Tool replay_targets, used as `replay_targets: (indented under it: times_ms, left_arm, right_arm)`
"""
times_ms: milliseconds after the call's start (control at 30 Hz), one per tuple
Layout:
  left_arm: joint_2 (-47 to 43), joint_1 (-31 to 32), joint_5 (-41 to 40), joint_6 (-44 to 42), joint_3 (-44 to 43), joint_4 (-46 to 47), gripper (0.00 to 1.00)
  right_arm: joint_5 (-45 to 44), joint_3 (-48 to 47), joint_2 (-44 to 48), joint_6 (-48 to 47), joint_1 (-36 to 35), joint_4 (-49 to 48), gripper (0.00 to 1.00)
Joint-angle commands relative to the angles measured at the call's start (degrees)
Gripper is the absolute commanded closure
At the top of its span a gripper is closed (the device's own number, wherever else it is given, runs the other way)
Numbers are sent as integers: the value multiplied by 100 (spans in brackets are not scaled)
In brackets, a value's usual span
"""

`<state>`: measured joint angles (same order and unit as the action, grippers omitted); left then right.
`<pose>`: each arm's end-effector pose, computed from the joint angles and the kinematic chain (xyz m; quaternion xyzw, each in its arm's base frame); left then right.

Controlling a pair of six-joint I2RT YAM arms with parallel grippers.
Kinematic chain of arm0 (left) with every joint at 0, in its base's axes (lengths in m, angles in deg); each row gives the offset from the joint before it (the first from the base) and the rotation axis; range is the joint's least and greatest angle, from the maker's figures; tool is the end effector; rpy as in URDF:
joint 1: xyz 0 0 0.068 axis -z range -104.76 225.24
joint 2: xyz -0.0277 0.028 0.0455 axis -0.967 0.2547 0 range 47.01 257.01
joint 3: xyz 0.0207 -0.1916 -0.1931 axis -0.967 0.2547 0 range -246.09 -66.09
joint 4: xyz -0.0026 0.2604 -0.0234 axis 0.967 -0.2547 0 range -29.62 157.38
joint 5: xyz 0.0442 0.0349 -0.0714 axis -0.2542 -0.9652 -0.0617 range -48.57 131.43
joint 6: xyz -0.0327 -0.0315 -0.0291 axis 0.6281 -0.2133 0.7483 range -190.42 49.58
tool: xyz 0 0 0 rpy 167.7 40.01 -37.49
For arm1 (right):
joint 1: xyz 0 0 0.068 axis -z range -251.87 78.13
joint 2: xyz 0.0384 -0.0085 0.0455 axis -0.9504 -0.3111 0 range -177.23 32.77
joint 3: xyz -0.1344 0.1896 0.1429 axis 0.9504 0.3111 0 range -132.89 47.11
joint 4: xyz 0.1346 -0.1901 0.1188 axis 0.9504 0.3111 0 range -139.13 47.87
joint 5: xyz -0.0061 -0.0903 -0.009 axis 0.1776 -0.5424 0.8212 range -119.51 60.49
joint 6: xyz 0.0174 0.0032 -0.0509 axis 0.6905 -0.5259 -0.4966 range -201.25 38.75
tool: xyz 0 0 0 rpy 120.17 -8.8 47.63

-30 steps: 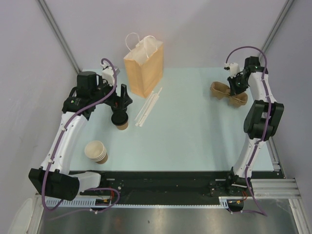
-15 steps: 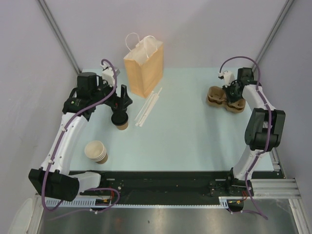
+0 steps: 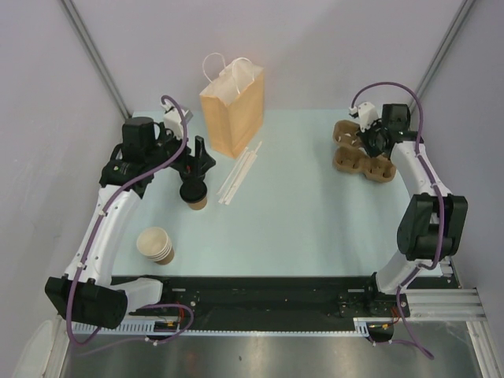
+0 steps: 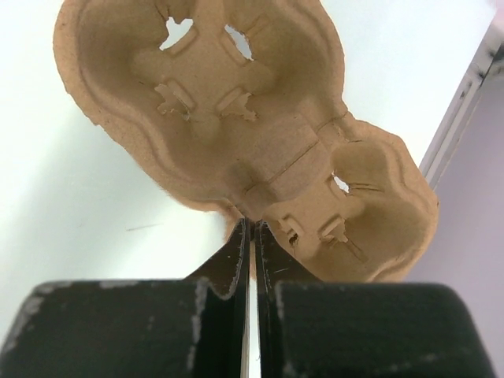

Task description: Pack the takeout coffee

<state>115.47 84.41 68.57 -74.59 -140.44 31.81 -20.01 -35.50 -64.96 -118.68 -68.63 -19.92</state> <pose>0.2467 -0.0561 0.3915 0.2147 0.8211 -0.2240 0.4791 0.3856 -0.0160 0.2929 -0.3007 0.8685 -0.0628 0.3891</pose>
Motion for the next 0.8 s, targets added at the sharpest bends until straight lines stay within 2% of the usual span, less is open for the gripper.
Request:
replay_targets:
  times_ms: [0,167,333,533,600,767]
  left_arm:
    - [-167,-20,143,240,-45,165,1]
    - [-176,-29,-6,381,-71,121,0]
    - [-176,-265,63,373,-246,-20,0]
    - [-26,-1179,722,645,-440,-371,1]
    - [-35,-1451,872,662,-397,-424,1]
    - [-114,-1629,952,663,-194,-477,1]
  right_arm:
    - [122,-62,965,148,-672,206,100]
    - [263,-54,1406,464,-1703,682,100]
    - [333,-54,1415,535,-3159,849,100]
    - [439,16,880,632,-4882,1008,100]
    - [430,113,756,640,-5245,806,100]
    - [184,140,72,658,-6106,481,100]
